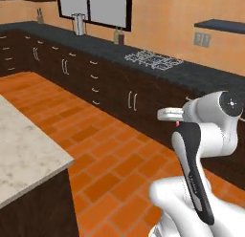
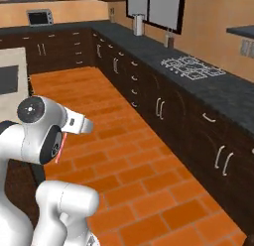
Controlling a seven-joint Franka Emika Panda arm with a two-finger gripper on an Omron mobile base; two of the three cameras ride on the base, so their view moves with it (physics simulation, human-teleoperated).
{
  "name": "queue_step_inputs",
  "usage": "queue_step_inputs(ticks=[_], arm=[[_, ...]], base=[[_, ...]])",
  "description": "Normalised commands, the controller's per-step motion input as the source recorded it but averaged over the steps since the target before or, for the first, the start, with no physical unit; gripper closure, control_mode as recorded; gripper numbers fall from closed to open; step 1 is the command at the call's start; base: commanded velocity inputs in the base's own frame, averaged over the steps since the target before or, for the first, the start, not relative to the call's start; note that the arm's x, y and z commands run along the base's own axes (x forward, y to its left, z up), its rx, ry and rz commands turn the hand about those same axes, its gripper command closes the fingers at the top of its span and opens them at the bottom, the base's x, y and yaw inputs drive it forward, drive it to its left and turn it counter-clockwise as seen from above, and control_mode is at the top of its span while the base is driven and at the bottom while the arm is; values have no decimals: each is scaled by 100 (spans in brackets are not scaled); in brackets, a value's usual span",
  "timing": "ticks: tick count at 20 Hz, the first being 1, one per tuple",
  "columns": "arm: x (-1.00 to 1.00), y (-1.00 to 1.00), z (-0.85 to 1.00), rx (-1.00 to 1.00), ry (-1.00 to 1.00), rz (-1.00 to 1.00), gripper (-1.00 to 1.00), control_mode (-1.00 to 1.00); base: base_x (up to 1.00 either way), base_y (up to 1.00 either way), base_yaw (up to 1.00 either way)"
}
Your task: Take a straw from the drawer in front and place it inside the glass cup on the dining counter.
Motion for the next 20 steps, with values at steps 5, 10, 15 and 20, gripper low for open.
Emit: queue_step_inputs(ticks=[5,10,15,20], arm=[[0,0,0,0,0,0,100,100],[0,0,0,0,0,0,100,100],[0,0,0,0,0,0,100,100],[0,0,0,0,0,0,100,100]], base=[[57,29,61],[2,98,35],[4,100,15],[9,100,14]])
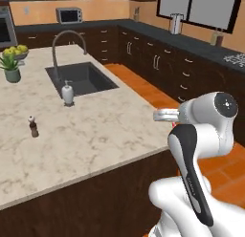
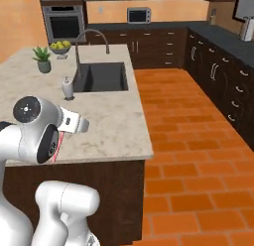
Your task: Take a straw from the drawer in front and place it inside the glass cup on the dining counter.
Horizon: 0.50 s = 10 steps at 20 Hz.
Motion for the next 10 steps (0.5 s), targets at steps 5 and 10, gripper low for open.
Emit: queue_step_inputs(ticks=[5,10], arm=[[0,0,0,0,0,0,100,100],[0,0,0,0,0,0,100,100]], base=[[9,100,14],[17,100,14]])
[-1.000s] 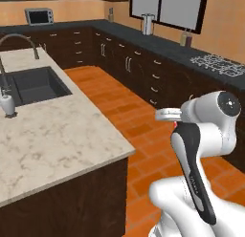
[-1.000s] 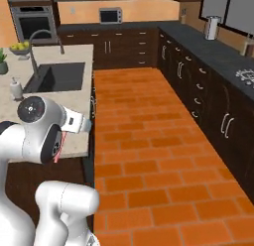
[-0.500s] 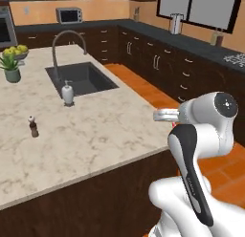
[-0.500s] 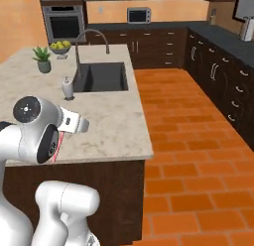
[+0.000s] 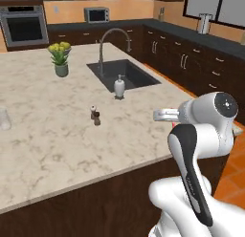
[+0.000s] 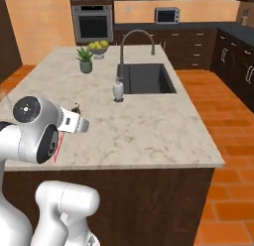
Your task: Take a straw from the drawer in front and place it inside the glass cup on the dining counter.
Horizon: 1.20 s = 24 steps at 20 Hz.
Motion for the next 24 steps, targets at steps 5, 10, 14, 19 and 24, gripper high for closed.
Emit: queue_step_inputs(ticks=[5,10,14,19,24], arm=[[0,0,0,0,0,0,100,100],[0,0,0,0,0,0,100,100],[0,0,0,0,0,0,100,100],[0,0,0,0,0,0,100,100],[0,0,0,0,0,0,100,100]], base=[[23,100,12],[8,100,5],[0,100,1],[0,100,-1],[1,100,-12]])
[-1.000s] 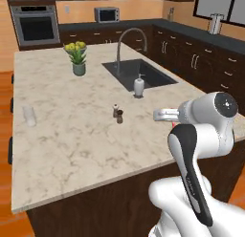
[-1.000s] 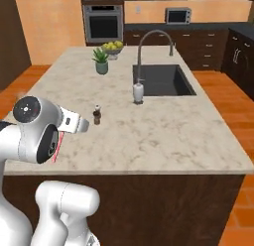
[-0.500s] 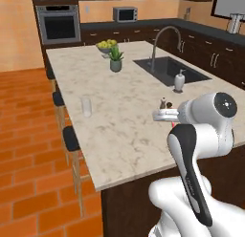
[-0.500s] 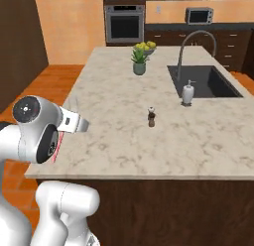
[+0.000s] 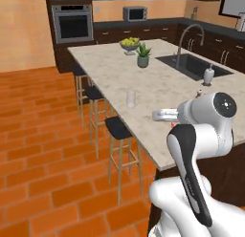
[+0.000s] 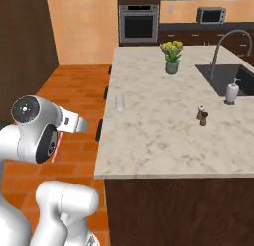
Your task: Take a straw from the drawer in front and place it inside the glass cup on the dining counter.
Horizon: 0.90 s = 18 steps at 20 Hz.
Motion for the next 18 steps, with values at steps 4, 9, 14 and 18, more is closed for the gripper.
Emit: queue_step_inputs(ticks=[4,9,14,18], arm=[[0,0,0,0,0,0,100,100],[0,0,0,0,0,0,100,100],[0,0,0,0,0,0,100,100],[0,0,0,0,0,0,100,100]], base=[[14,100,-31],[24,100,-47],[33,100,-53],[40,99,-55]])
